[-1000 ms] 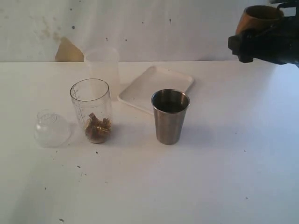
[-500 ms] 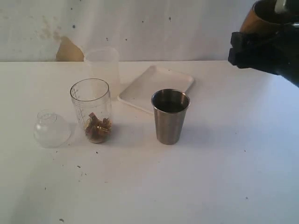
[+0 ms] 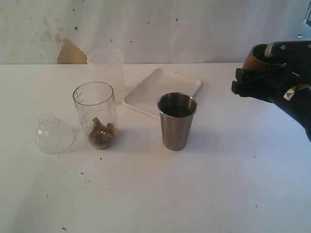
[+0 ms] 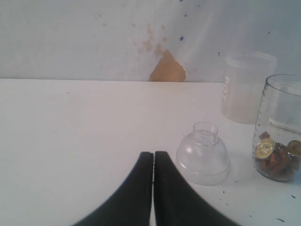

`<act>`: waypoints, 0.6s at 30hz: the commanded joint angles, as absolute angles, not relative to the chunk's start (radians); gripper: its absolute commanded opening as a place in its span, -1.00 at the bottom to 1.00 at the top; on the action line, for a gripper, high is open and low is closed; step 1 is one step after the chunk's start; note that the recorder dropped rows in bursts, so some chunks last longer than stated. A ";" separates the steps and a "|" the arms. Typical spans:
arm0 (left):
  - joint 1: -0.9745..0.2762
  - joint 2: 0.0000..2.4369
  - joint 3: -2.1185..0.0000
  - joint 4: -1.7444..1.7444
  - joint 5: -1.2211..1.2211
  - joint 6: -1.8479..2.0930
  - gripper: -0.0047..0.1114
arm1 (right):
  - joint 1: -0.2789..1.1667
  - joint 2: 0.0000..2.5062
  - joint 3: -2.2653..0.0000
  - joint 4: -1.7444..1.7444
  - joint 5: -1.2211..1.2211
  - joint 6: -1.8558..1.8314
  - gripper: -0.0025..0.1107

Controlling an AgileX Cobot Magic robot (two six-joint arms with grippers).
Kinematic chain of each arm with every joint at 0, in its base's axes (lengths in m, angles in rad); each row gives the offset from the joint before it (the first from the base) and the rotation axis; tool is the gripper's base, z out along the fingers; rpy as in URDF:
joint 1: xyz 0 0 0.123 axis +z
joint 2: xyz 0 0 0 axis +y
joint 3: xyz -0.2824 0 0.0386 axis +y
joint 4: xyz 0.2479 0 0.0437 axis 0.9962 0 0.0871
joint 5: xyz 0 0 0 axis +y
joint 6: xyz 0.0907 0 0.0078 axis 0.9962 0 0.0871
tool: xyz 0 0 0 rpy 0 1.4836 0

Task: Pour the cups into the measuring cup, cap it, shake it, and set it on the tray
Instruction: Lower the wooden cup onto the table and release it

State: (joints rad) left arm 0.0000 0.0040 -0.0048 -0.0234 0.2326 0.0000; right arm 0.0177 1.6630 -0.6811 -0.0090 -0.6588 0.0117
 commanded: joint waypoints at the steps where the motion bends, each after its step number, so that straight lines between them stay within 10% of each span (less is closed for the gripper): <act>1: 0.000 0.000 0.000 -0.036 0.232 0.000 -0.90 | 0.006 1.748 -0.753 0.012 -0.688 -0.068 -0.82; 9: 0.000 0.000 0.000 -0.036 0.232 0.000 -0.90 | 0.000 1.845 -0.862 0.094 -0.550 -0.139 0.90; 18: 0.000 0.000 0.000 -0.036 0.232 0.000 -0.90 | 0.000 1.838 -0.868 0.094 -0.505 -0.130 0.90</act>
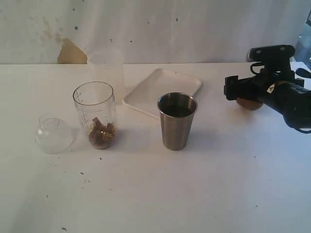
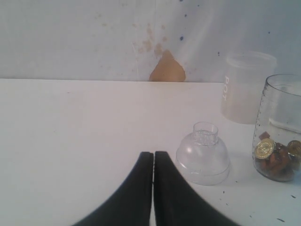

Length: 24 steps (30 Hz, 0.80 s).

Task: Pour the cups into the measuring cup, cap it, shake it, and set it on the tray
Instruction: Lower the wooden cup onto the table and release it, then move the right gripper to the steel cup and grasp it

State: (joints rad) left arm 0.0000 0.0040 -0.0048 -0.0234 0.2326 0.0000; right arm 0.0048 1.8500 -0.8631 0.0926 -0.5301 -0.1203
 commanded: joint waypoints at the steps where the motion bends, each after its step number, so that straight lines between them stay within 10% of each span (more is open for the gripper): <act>1: 0.000 0.000 0.000 -0.036 0.232 0.000 -0.90 | 0.000 1.832 -0.871 0.094 -0.486 -0.130 0.90; 24: -0.024 0.000 0.000 -0.036 0.232 0.000 -0.90 | 0.174 1.302 -0.863 0.243 0.087 -0.232 0.72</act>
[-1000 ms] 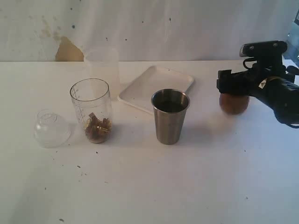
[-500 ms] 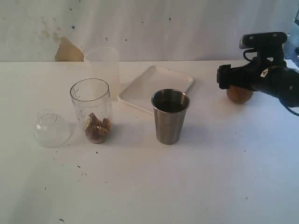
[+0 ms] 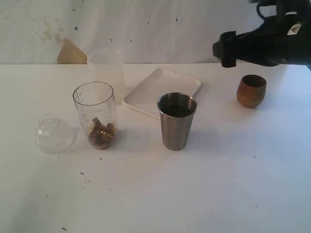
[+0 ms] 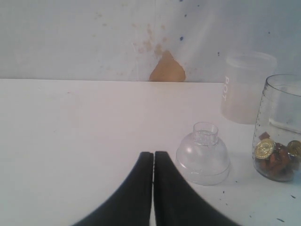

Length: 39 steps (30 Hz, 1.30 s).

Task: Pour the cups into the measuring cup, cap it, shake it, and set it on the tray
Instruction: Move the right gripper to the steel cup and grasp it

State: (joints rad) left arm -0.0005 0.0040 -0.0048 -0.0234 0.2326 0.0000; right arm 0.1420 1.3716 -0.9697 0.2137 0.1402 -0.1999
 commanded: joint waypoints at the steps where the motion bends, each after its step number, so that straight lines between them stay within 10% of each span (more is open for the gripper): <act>1: -0.030 0.000 0.000 -0.036 0.232 0.000 -0.90 | 0.188 1.292 -0.821 0.243 0.059 -0.231 0.72; 15: -0.034 0.000 0.000 -0.036 0.232 0.000 -0.90 | 0.391 1.398 -0.371 0.088 -0.672 -0.060 0.72; 39: -0.034 0.000 0.000 -0.036 0.232 0.000 -0.90 | 0.391 1.944 -0.541 -0.091 -1.078 -0.022 0.72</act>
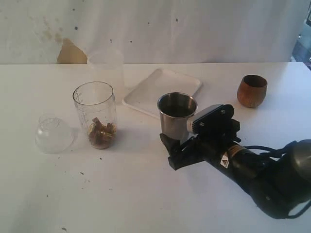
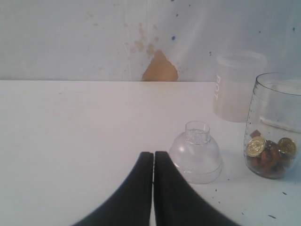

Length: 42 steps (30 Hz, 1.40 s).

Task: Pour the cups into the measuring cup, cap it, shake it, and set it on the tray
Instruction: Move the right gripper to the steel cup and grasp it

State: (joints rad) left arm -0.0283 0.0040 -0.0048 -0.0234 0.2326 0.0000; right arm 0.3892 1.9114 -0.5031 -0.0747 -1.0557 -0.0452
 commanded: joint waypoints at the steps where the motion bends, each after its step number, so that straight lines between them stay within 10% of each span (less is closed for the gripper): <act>1: -0.034 0.000 0.000 -0.036 0.232 0.000 -0.90 | 0.391 1.952 -0.553 -0.091 -1.078 -0.022 0.72; 36: -0.034 0.000 0.000 -0.036 0.232 0.000 -0.90 | 0.391 2.051 -0.667 -0.078 -1.069 -0.014 0.71; 42: -0.034 0.000 0.000 -0.036 0.232 0.000 -0.90 | 0.391 2.051 -0.667 -0.081 -1.089 -0.048 0.02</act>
